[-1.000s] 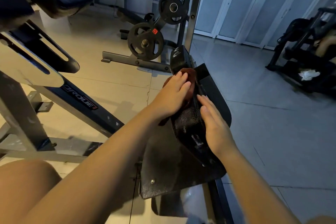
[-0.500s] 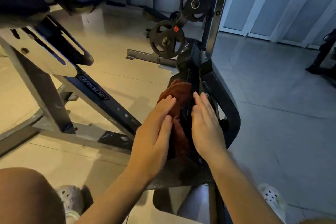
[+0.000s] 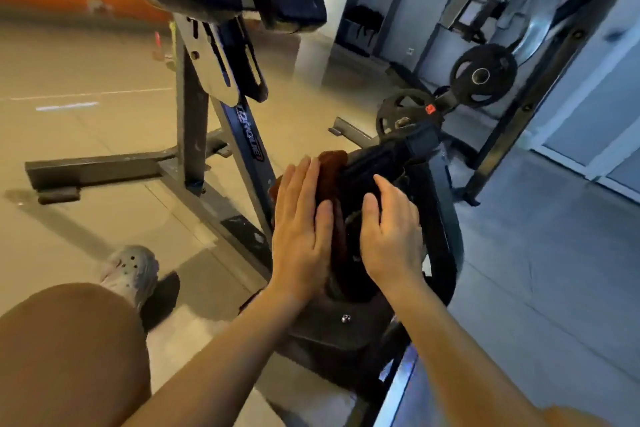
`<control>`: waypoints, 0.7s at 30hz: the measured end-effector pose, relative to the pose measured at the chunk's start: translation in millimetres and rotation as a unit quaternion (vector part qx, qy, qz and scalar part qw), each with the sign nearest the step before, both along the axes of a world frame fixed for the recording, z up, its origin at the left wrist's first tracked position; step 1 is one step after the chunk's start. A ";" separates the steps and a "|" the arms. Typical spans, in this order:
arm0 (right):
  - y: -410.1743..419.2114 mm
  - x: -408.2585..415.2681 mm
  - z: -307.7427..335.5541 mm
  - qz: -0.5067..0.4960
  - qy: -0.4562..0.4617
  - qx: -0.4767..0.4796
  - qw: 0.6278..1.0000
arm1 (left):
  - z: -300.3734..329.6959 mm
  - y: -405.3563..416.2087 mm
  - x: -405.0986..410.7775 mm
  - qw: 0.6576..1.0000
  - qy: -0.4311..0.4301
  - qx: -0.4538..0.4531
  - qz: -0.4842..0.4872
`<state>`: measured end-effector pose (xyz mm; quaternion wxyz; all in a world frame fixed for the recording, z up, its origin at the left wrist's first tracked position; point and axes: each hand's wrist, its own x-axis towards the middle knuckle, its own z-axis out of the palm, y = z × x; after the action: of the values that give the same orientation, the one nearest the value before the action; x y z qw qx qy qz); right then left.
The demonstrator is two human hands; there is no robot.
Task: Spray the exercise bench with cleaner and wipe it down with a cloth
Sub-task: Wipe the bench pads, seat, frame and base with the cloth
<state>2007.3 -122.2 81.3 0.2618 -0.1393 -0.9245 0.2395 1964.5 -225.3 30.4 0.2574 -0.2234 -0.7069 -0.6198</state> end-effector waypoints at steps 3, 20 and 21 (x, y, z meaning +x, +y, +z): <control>16.1 -14.4 -8.5 0.089 0.021 0.004 0.996 | 11.1 12.1 -0.8 0.997 -0.029 0.050 0.044; 26.8 -36.3 -33.2 0.136 0.106 -0.040 0.984 | -36.2 54.4 51.7 0.985 -0.077 0.078 0.135; 27.3 -36.4 -33.4 0.137 0.108 -0.040 0.984 | -27.7 48.5 40.2 0.985 -0.066 0.079 0.138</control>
<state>1970.8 -94.8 47.9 0.3190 0.0046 -0.8907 0.3238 2004.7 -176.7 2.7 0.3106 -0.0611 -0.6953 -0.6453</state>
